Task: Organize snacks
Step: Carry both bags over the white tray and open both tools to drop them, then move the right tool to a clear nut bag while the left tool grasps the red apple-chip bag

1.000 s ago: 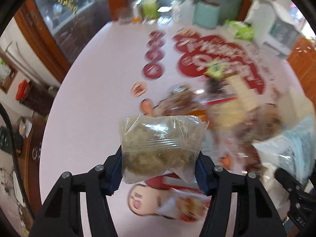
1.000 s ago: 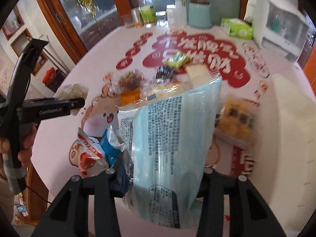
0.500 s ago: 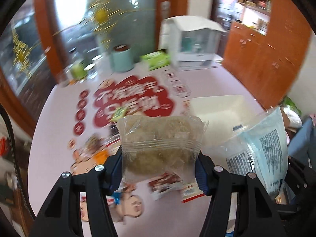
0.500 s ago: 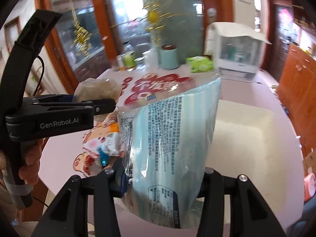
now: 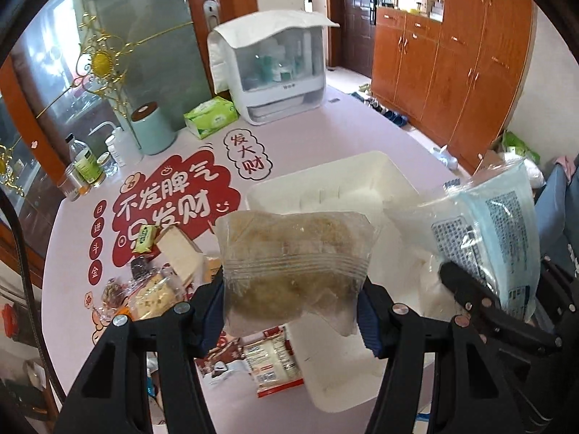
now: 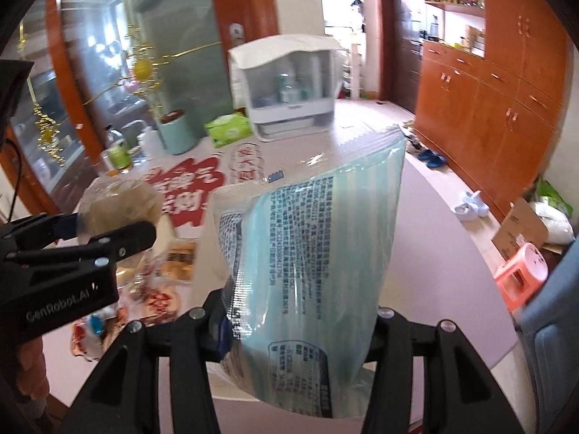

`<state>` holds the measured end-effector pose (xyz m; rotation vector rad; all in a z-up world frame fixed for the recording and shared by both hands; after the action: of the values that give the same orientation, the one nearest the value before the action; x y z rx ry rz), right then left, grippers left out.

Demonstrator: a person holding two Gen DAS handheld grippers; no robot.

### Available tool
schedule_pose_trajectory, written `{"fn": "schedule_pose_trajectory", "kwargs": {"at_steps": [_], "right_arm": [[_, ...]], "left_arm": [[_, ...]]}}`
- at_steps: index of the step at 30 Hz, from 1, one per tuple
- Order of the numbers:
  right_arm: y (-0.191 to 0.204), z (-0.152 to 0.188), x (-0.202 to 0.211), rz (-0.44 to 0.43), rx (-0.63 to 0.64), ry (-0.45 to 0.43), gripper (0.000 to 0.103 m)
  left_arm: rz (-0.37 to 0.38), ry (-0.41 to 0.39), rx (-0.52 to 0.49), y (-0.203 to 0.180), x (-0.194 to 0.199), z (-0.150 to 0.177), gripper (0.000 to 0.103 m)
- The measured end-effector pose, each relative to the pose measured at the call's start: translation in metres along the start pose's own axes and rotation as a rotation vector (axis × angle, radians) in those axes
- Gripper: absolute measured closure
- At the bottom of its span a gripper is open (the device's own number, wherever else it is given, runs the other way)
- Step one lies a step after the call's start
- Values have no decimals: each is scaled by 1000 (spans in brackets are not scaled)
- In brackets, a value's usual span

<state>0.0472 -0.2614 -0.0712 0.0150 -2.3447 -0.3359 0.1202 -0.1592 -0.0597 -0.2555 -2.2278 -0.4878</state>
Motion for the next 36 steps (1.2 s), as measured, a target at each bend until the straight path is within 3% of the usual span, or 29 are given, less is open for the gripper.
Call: {"fn": "schedule_pose_trajectory", "kwargs": {"at_steps": [5, 11, 16, 18, 24, 30, 36], "right_arm": [[-30, 5, -6, 58, -6, 21, 51], [-52, 15, -19, 46, -25, 69, 46], [-60, 20, -29, 43, -23, 90, 43], [-62, 21, -30, 53, -23, 89, 43], [-64, 22, -31, 41, -54, 84, 41], [-57, 15, -16, 86, -15, -7, 33], [-56, 14, -12, 74, -34, -20, 33]], "left_arm": [[-31, 44, -14, -20, -19, -4, 43], [-71, 78, -49, -40, -37, -1, 38], [-150, 71, -82, -44, -39, -1, 11], [-167, 60, -85, -42, -37, -1, 7], [-207, 19, -70, -35, -28, 0, 6], [-235, -45, -24, -26, -14, -1, 6], [-237, -77, 22, -20, -6, 1, 6]]}}
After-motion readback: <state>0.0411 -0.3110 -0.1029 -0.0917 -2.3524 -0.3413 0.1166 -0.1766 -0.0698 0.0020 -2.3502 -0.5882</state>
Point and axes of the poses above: each gripper's, at about its wrist camera, not at the fingertips, and x roughly against the way its jaws point, y to its left, z to its underside, the point moved 6 cm from there along -x, roughly the way its jaws point, and after that the axes turned 14 degrees about -z, right-handed, at the moved point
